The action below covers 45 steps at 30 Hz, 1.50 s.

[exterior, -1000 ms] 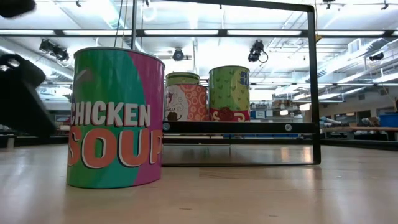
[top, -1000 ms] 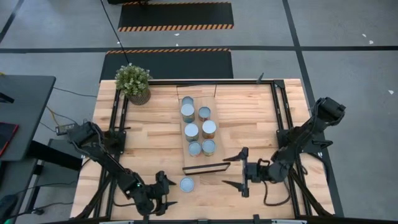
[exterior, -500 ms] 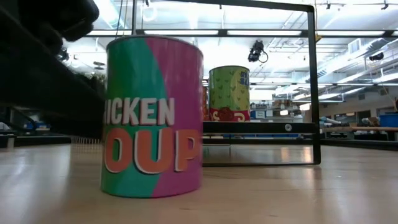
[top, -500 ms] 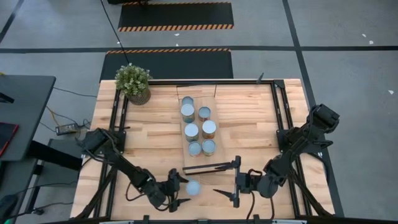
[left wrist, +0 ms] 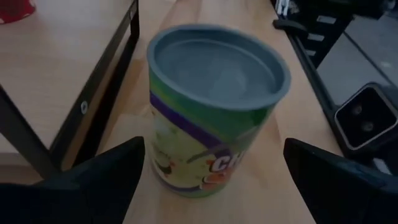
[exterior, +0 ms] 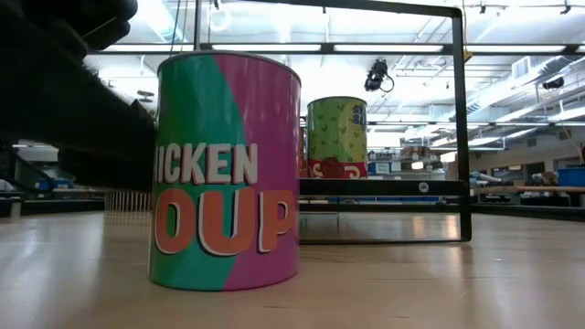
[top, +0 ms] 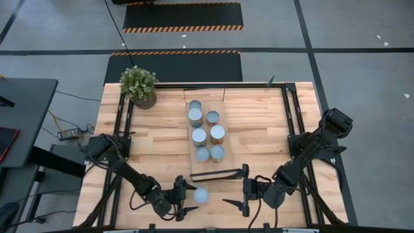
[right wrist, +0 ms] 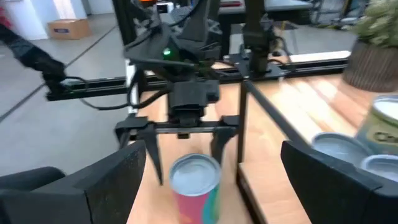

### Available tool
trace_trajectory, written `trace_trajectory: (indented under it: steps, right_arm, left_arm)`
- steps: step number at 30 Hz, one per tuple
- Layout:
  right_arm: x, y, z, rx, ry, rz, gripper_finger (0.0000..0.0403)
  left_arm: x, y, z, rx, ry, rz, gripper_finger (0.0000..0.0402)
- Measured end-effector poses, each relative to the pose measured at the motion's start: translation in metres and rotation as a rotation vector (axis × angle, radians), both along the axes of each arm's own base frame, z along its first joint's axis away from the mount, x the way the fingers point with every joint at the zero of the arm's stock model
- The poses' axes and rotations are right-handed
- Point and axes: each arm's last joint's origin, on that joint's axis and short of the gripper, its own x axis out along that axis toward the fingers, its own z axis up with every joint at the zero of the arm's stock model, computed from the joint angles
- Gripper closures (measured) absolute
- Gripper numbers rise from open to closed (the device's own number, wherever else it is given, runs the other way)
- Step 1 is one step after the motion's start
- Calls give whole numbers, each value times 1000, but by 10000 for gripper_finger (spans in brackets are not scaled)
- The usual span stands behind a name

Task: Pick and place cans onto a shelf
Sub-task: Put the canned chicken soup on the shelf

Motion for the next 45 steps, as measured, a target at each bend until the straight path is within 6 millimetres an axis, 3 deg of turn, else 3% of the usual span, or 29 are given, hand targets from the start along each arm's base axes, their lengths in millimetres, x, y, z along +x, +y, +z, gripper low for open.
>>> trace_trajectory:
  steps: [5, 21, 27, 34, 40, 45]
  right_arm:
    - [1, 3, -7, 19, 27, 43, 21]
    - [19, 23, -73, 73, 104, 95, 21]
    - [34, 34, -90, -1, 124, 106, 21]
    - [52, 48, -96, -126, 140, 137, 21]
    - [53, 45, -93, -90, 158, 112, 18]
    - [54, 36, -105, -48, 258, 90, 5]
  left_arm:
    - [4, 1, 5, -42, -42, 10, 12]
    - [8, 1, 9, -29, -74, -27, 12]
    - [3, -5, 11, 49, -94, -88, 12]
    - [-3, -7, 17, 105, -88, -72, 12]
    - [-12, -9, 22, 154, -62, -52, 12]
    - [-15, -7, 19, 136, -28, -19, 12]
